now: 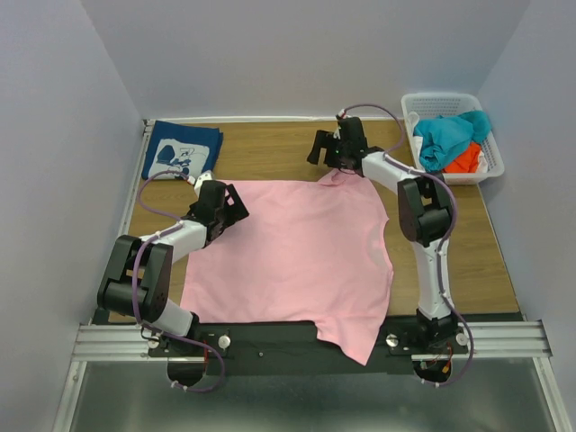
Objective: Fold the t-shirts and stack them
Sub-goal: Flatten the tshirt out
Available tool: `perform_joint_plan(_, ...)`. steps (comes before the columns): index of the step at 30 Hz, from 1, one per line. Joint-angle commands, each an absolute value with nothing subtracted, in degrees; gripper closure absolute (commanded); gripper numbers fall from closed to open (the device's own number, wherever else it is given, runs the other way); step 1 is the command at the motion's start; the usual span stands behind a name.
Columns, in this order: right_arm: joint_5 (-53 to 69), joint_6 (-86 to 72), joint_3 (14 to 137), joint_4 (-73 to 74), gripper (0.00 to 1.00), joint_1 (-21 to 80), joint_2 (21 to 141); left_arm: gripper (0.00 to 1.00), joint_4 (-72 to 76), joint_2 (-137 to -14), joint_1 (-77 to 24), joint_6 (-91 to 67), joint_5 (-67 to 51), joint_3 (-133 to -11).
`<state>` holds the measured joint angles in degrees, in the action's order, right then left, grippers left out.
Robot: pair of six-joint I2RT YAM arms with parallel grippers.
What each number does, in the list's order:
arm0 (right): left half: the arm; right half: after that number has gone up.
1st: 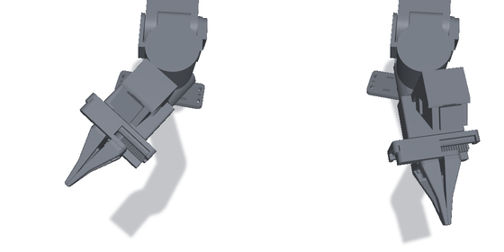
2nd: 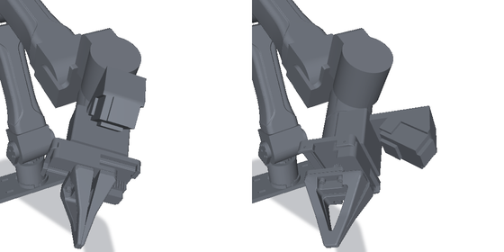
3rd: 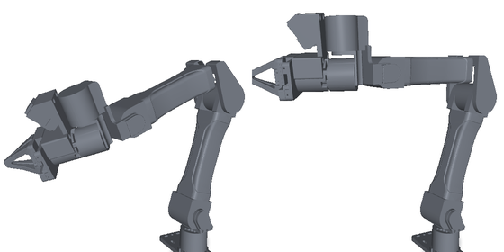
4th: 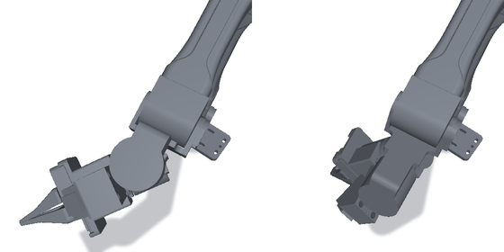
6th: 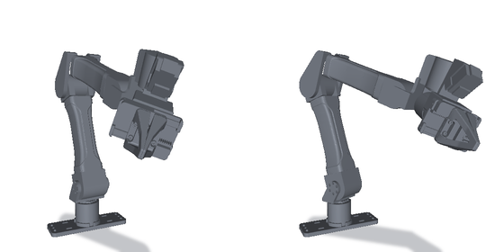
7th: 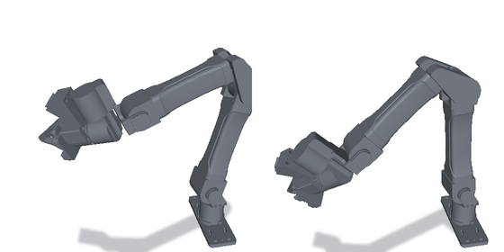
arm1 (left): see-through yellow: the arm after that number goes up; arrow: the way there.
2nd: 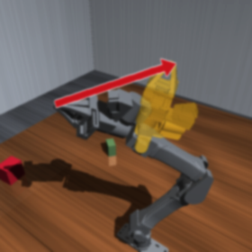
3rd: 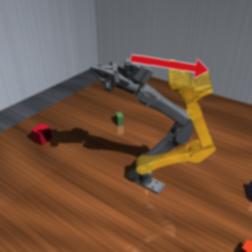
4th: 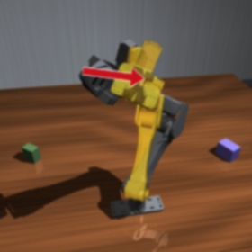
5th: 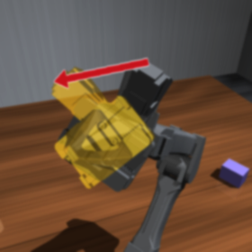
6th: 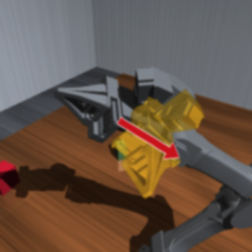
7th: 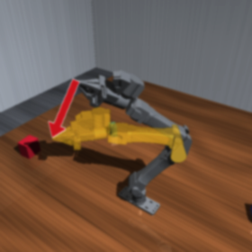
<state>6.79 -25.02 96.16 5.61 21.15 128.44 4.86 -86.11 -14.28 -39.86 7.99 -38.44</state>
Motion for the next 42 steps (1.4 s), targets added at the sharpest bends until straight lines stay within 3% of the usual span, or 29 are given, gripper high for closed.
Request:
perform_joint_plan(1,3.6,-21.0,104.2,4.7,0.00,20.9,132.7,0.02,6.0,-85.6,-14.5,-39.0,7.6,-37.6)
perform_joint_plan(5,3.3,-19.5,103.6,5.4,0.00,20.9,129.6,0.02,6.0,-85.3,-14.5,-39.0,7.0,-37.4)
perform_joint_plan(14,5.6,-23.6,79.8,5.3,0.00,21.2,112.8,0.02,6.2,-84.9,-14.5,-38.8,6.4,-37.4)
perform_joint_plan(18,5.5,-25.1,76.5,5.4,0.00,22.3,111.9,0.02,6.2,-84.8,-14.5,-38.8,6.1,-37.4)
perform_joint_plan(35,4.7,-28.6,84.0,5.3,0.00,23.6,121.5,0.02,6.4,-84.6,-14.5,-38.7,5.7,-37.4)
perform_joint_plan(42,2.4,-26.7,96.9,5.3,0.00,23.7,128.2,0.02,6.5,-85.1,-14.5,-38.6,5.4,-37.5)
